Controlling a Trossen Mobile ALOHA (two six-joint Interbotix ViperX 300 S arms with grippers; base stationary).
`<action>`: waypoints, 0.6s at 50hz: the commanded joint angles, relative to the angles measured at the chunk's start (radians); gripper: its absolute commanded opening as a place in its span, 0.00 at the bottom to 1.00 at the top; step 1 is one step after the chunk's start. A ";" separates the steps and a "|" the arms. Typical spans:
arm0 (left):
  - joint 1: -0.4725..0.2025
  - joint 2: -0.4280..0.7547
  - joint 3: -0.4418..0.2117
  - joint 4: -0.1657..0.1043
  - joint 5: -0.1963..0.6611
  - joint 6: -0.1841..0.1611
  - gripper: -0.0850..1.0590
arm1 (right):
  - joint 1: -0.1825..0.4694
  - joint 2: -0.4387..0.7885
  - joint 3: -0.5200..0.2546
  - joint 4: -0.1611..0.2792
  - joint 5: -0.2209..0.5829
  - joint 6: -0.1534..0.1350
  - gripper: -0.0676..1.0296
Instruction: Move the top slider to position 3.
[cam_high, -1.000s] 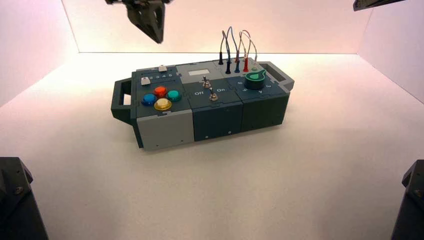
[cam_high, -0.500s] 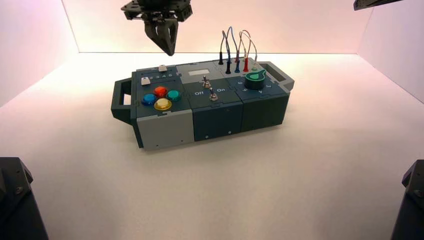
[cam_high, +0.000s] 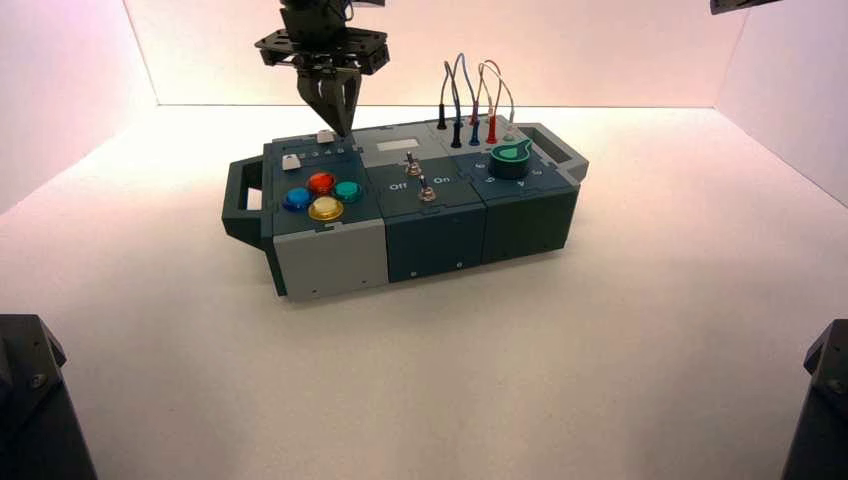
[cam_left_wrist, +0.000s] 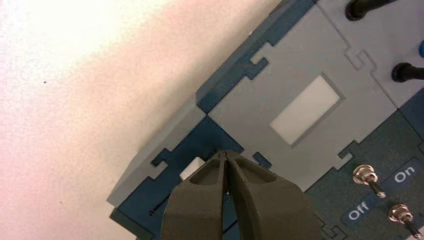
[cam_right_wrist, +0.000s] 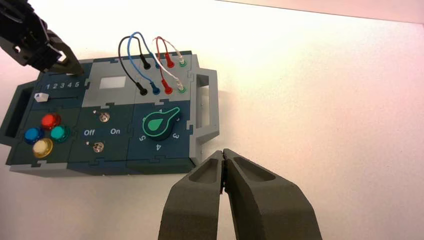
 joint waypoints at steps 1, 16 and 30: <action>0.020 -0.018 -0.026 0.003 -0.002 0.009 0.05 | 0.002 0.003 -0.025 0.000 -0.009 0.002 0.04; 0.031 -0.015 -0.028 0.003 0.002 0.017 0.05 | 0.002 0.003 -0.023 0.000 -0.009 0.002 0.04; 0.031 -0.015 -0.021 0.005 0.011 0.017 0.05 | 0.002 0.003 -0.023 0.000 -0.011 0.002 0.04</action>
